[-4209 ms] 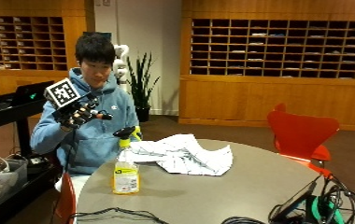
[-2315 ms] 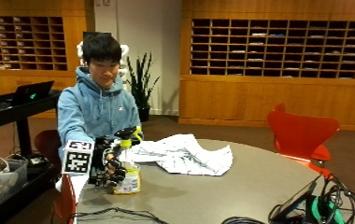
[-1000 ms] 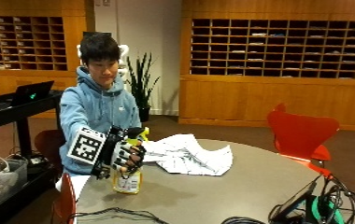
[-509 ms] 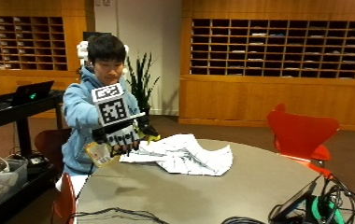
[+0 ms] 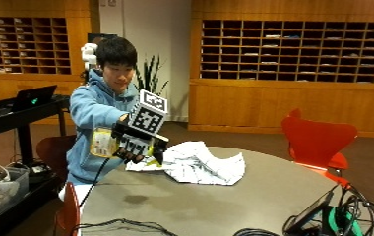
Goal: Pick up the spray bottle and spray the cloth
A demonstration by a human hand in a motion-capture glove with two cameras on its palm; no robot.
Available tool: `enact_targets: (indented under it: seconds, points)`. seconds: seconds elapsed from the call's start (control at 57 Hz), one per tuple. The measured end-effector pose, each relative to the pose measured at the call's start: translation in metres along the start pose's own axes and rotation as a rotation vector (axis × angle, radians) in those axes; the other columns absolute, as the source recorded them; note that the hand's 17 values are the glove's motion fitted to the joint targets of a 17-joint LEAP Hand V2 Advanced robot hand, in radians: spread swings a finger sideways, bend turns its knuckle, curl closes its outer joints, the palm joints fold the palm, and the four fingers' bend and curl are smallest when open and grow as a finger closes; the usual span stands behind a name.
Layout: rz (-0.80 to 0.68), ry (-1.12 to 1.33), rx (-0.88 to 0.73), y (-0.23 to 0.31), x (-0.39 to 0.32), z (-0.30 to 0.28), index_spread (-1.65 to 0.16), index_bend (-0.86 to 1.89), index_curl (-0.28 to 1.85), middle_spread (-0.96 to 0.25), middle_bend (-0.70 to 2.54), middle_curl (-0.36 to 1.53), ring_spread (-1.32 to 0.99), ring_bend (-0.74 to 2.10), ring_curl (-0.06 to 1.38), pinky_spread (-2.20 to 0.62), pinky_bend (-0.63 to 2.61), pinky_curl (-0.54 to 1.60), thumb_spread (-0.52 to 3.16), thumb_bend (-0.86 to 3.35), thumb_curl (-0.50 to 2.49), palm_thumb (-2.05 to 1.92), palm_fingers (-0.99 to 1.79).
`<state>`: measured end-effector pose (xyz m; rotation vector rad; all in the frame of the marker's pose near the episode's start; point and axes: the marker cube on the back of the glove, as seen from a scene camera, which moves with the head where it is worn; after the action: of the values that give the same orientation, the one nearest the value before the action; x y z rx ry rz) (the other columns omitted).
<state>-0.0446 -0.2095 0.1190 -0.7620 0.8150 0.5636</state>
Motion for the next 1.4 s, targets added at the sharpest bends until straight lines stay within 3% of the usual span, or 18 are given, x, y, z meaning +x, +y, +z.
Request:
enact_targets:
  seconds: [0.614,0.965,1.157,1.403]
  points:
    - [0.054,-0.023,-0.034,0.006,0.015,-0.014,-0.19,0.38,0.51,-0.18,0.58,0.48,-0.2,0.59,0.44,-0.3,0.38,0.39,0.09,-0.04,0.73,0.94,1.4]
    - [-0.048,-0.127,-0.043,0.006,0.002,0.0,-0.19,0.38,0.52,-0.18,0.58,0.48,-0.2,0.59,0.44,-0.29,0.38,0.39,0.09,-0.04,0.73,0.94,1.4]
    - [-0.218,-0.357,0.069,0.031,0.003,-0.026,-0.19,0.38,0.52,-0.18,0.58,0.48,-0.2,0.59,0.44,-0.29,0.39,0.39,0.09,-0.04,0.73,0.94,1.4]
    - [-0.566,-0.956,0.16,0.076,-0.018,-0.061,-0.19,0.37,0.52,-0.18,0.58,0.48,-0.2,0.59,0.44,-0.29,0.39,0.39,0.1,-0.04,0.73,0.95,1.4]
